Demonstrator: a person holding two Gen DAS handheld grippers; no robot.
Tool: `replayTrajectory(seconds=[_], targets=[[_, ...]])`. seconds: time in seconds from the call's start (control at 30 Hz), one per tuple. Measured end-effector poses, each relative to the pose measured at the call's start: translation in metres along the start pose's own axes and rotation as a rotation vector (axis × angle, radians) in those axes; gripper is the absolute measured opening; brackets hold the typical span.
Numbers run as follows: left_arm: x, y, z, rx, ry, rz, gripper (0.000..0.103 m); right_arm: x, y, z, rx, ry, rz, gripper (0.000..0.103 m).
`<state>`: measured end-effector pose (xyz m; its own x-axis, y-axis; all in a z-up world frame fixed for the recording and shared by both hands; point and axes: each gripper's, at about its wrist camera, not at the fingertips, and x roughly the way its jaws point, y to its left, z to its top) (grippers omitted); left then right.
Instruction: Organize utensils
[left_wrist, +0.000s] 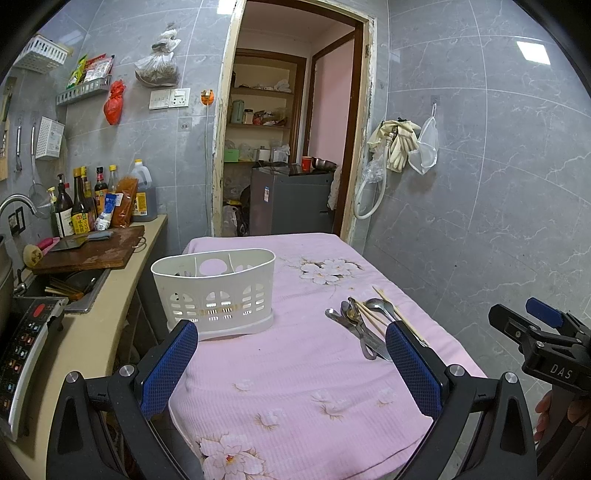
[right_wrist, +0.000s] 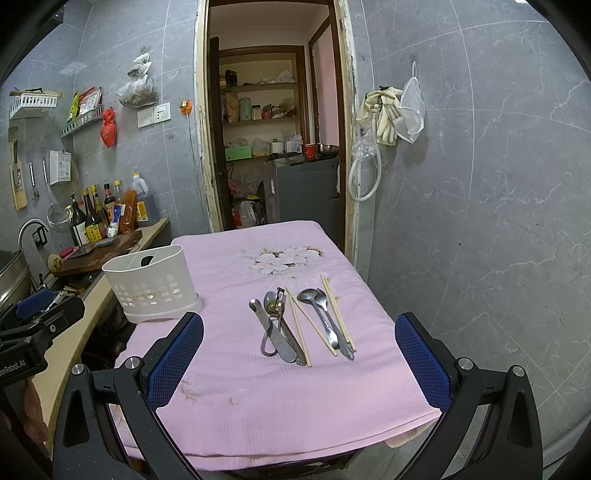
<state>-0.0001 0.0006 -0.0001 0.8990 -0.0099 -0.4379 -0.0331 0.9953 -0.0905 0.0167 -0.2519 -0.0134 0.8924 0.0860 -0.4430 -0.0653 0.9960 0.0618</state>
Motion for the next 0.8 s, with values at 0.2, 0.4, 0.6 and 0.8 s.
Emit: replayTrajectory(seconds=[0.2,0.4,0.6,0.8], targets=[[0.0001,0.0000,0.0000,0.000,0.001,0.000,0.102,0.0007,0.0006,-0.0010,0.000,0.002,0.000,0.102],[0.0001,0.0000,0.0000,-0.001,0.001,0.000,0.102,0.0001,0.0001,0.0005,0.000,0.002,0.000,0.102],[-0.0001,0.0000,0.0000,-0.001,0.002,0.000,0.102,0.0001,0.0002,0.0013,0.000,0.003,0.000,0.102],[-0.0002,-0.0001,0.0000,-0.002,0.003,0.000,0.102,0.0010,0.0007,0.0008,0.000,0.004,0.000,0.102]])
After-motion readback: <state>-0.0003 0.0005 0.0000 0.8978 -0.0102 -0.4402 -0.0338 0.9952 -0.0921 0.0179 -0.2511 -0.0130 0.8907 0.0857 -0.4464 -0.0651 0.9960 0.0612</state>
